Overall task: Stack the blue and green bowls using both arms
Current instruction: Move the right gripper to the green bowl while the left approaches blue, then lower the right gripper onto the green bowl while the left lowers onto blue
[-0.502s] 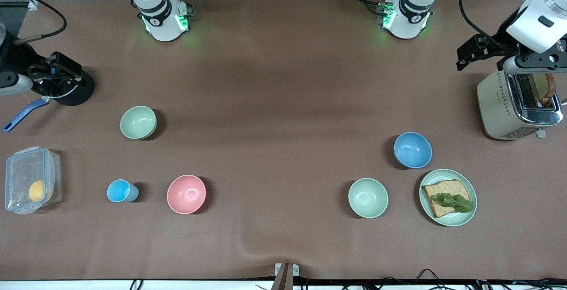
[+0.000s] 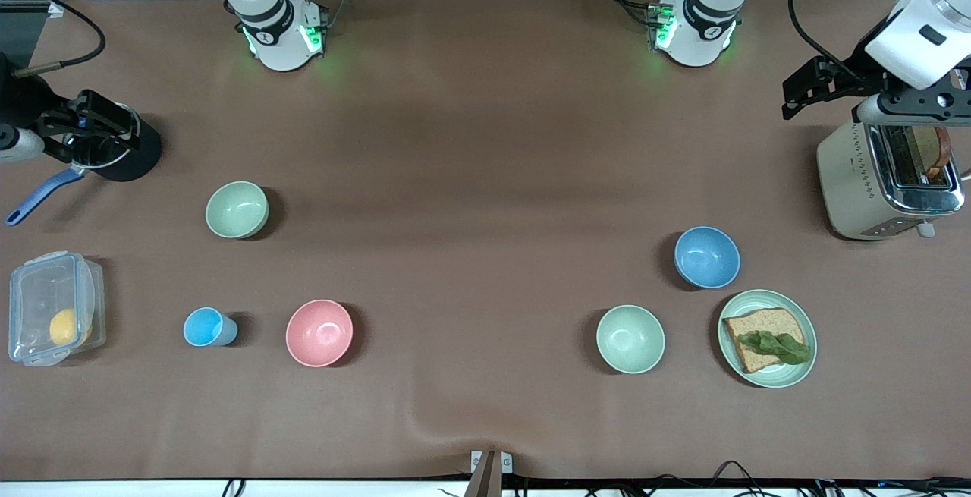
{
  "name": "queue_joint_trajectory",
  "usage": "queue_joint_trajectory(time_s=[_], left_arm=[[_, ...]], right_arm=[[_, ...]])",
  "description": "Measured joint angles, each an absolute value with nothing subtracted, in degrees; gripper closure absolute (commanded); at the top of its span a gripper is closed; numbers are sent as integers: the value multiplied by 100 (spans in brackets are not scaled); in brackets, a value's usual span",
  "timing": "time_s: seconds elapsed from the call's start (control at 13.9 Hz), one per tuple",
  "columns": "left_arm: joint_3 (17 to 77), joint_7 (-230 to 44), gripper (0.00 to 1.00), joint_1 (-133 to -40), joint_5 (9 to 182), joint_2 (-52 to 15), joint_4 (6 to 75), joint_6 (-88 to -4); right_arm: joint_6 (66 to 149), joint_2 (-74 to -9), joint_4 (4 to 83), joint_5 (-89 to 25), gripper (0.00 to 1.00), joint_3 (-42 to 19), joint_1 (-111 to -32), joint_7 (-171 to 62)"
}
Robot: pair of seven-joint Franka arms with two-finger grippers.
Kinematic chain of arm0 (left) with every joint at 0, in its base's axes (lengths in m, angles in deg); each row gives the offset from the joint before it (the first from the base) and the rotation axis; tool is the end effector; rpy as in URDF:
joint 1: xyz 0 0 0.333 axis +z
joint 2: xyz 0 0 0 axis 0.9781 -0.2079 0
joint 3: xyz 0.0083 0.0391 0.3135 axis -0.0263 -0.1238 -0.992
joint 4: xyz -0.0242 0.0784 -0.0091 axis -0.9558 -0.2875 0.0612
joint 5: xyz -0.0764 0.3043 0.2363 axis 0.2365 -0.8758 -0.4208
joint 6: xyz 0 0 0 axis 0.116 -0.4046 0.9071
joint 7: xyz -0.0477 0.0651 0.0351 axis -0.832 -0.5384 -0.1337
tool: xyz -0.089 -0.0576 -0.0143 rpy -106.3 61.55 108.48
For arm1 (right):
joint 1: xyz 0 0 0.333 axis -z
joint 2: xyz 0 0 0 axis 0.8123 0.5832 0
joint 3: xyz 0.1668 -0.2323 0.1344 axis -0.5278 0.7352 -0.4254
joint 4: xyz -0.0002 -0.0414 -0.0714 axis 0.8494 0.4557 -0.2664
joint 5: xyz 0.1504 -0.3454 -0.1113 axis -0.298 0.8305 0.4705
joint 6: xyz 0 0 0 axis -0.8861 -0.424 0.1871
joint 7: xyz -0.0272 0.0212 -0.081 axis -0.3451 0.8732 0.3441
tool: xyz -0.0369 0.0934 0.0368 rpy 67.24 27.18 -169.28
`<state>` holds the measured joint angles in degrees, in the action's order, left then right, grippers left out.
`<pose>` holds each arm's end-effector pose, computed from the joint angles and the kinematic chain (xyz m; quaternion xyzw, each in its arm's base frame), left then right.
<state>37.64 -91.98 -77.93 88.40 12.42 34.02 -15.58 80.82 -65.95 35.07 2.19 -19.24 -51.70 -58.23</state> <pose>0.5128 -0.0856 0.6445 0.9995 -0.0260 -0.0131 0.0081 0.5467 0.0014 0.6299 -0.9970 -0.0731 0.0014 0.0272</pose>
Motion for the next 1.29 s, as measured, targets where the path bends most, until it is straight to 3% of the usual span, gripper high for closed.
queue_joint_trajectory(time_s=[0.65, 1.0, 1.29], left_arm=[[3686, -9295, 0, -7658, 8840, 1033, 3402, -1563], [3679, -9295, 0, -7587, 8825, 174, 3394, -2508], [3682, -9294, 0, -7564, 8589, -754, 3385, -3177]], right_arm=[[8118, -5967, 3525, 221, 0, -1896, -4861, -5874], [8225, -5437, 3550, 210, 0, -1915, -4820, -5892], [8794, -4974, 3783, 210, 0, -1925, -4819, -5913]])
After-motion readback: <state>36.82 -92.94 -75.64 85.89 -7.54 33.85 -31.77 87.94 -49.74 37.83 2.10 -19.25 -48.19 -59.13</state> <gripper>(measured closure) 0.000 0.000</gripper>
